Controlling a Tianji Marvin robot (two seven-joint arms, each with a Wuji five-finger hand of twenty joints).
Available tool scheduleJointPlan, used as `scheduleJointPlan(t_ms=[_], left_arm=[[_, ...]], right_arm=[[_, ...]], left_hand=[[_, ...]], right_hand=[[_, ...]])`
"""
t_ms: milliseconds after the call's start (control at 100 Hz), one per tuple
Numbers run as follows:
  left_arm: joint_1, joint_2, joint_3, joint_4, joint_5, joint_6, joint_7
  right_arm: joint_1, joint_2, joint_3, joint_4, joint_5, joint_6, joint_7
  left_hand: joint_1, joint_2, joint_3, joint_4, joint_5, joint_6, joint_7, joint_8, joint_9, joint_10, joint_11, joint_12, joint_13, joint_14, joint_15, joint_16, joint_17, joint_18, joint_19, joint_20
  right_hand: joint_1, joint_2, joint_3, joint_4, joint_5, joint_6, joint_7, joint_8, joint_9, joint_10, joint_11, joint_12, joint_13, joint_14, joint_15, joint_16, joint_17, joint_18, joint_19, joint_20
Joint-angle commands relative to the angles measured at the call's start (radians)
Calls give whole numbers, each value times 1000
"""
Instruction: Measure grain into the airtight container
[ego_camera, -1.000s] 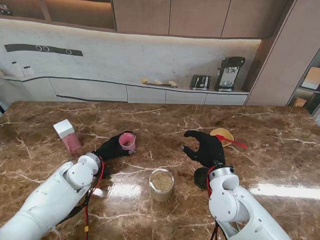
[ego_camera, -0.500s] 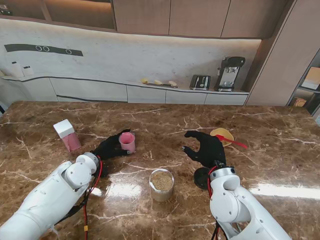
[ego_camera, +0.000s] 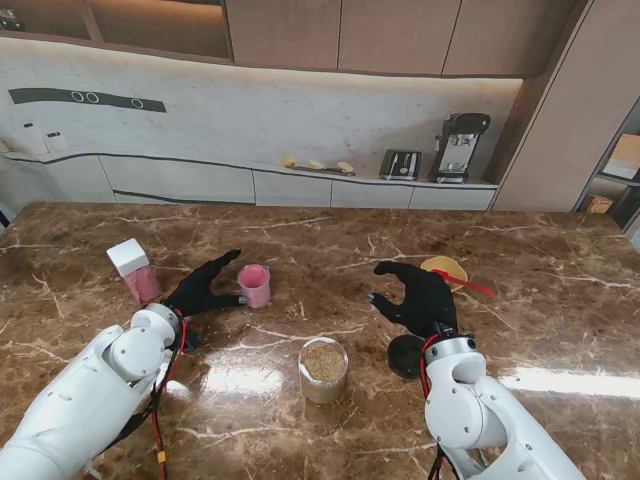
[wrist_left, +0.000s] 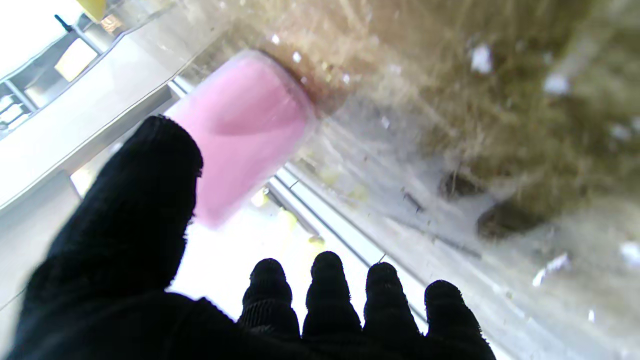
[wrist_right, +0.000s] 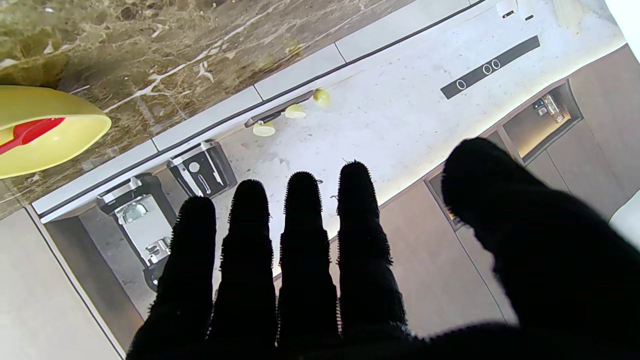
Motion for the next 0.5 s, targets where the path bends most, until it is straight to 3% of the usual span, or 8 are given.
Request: scheduleJointPlan(t_ms=[0, 170, 290, 490], left_arm=[[26, 23, -20, -47, 13, -16, 0], [109, 48, -114, -192, 71, -50, -36], [172, 58, -177, -294, 109, -81, -43], [267, 76, -267, -454, 165, -138, -81]], right_arm=[[-14, 3, 7, -4, 0, 0, 13], [-27, 7, 25, -19, -12, -4, 22], [-38, 10, 37, -27, -27, -11, 24], [-54, 12, 49, -29, -33, -24, 26]], left_hand=[[-46, -33, -31, 13, 26, 23, 31, 23, -31, -9, -1, 0, -9, -10, -14, -3, -12, -23, 33, 36], [-51, -15, -65, 16, 50, 96, 128, 22, -22, 11, 23, -9, 2, 0, -8, -6, -8, -64, 38, 76], [-45, -3, -95, 21, 87, 140, 178, 9, -12, 25, 48, -7, 17, 11, -1, -3, -10, -69, 58, 114], [-42, 18, -122, 27, 164, 166, 224, -18, 19, 54, 108, 9, 60, 38, 11, 1, -26, -26, 106, 219]], right_hand=[[-47, 7, -16, 31, -29, -11, -19, -3, -25, -3, -14, -23, -27, -32, -19, -31, -14, -42, -20, -32], [-51, 11, -26, 32, -37, -8, -25, -5, -37, -4, -22, -35, -27, -36, -26, -39, -14, -51, -26, -40], [-52, 12, -37, 35, -46, -1, -43, -17, -42, -7, -32, -53, -24, -39, -38, -53, -8, -61, -36, -56], [-71, 32, -73, 34, -65, 7, -70, -38, -59, -4, -41, -71, -32, -45, -49, -69, -12, -70, -42, -75]])
